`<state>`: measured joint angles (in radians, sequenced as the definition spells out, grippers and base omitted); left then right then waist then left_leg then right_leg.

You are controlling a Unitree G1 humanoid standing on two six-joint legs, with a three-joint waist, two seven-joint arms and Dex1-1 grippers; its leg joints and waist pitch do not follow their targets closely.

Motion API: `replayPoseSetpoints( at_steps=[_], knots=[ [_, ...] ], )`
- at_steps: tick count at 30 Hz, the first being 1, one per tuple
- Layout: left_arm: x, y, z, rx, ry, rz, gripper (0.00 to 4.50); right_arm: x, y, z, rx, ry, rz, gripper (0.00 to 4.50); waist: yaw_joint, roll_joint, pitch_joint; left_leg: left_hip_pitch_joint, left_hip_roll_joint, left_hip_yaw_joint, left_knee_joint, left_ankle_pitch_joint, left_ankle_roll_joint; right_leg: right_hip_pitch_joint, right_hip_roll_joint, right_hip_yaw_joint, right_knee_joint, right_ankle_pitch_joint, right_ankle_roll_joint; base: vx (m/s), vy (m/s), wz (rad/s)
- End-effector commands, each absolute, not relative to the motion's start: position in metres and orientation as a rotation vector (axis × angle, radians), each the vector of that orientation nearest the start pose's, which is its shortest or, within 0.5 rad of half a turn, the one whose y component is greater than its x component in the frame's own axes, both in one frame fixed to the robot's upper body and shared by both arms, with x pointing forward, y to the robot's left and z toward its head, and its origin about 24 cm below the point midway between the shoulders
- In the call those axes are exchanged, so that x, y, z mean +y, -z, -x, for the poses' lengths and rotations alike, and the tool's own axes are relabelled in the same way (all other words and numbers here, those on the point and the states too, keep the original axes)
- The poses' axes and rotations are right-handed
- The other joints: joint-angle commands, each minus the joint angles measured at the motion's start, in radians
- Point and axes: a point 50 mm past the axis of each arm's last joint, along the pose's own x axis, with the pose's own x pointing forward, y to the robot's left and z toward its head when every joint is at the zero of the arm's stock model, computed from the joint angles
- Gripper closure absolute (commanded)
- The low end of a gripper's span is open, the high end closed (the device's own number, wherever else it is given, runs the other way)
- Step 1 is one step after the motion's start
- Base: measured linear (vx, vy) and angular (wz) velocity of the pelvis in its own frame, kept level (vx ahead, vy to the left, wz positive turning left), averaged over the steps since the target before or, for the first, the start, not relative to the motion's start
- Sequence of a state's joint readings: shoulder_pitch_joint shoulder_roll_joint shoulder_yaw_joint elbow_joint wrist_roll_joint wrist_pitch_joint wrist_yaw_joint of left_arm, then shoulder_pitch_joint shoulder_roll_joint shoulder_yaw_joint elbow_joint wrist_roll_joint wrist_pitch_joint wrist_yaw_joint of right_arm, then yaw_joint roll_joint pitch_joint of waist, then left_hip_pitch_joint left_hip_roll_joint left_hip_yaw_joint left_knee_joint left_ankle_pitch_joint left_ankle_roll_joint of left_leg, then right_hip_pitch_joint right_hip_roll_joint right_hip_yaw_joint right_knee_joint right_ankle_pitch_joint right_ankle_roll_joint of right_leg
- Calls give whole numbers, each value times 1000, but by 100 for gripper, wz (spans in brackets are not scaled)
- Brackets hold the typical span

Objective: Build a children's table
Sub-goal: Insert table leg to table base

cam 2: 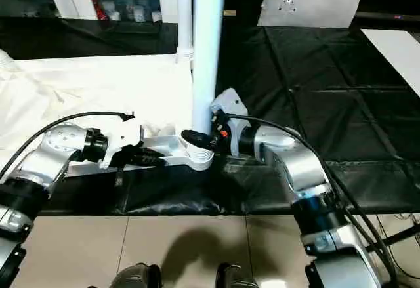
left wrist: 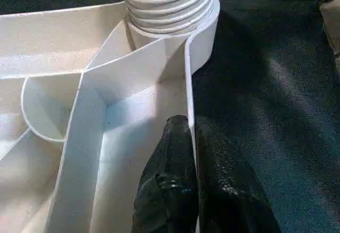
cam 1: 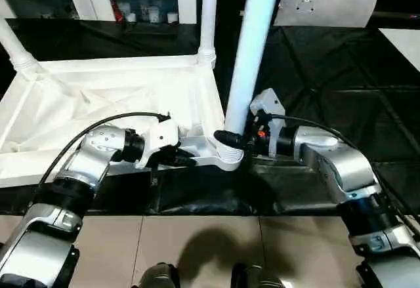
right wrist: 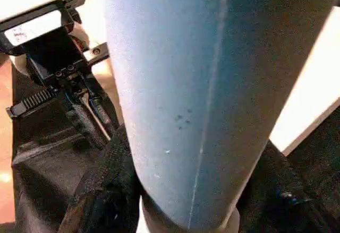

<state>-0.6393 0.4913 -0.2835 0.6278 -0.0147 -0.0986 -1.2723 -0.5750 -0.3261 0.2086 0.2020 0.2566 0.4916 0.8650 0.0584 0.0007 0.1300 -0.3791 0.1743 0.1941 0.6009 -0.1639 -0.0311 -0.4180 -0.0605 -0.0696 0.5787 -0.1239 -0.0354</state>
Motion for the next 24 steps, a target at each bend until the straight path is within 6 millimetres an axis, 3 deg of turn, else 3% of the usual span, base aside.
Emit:
replayPoseSetpoints(
  at_steps=[1,15,24],
  knots=[
    [152,-77,-317,314,1456,-562,450,-107,-96,-319,341,-1089,126,259,-1,4,-92,29,55,-29,-72,-254,7,49,-88,52,-69,-418,-169,0,0,0],
    [148,-79,-318,268,1402,-545,450,-122,-82,-321,351,-1015,-63,260,1,5,-94,29,57,-28,-72,-246,9,49,-87,51,-66,-395,-179,0,0,0],
    [148,-78,-319,248,1362,-481,450,-129,-60,-301,338,-959,-106,260,1,7,-96,30,51,-31,-73,-273,19,46,-89,47,-84,-504,-130,0,0,0]
  ],
)
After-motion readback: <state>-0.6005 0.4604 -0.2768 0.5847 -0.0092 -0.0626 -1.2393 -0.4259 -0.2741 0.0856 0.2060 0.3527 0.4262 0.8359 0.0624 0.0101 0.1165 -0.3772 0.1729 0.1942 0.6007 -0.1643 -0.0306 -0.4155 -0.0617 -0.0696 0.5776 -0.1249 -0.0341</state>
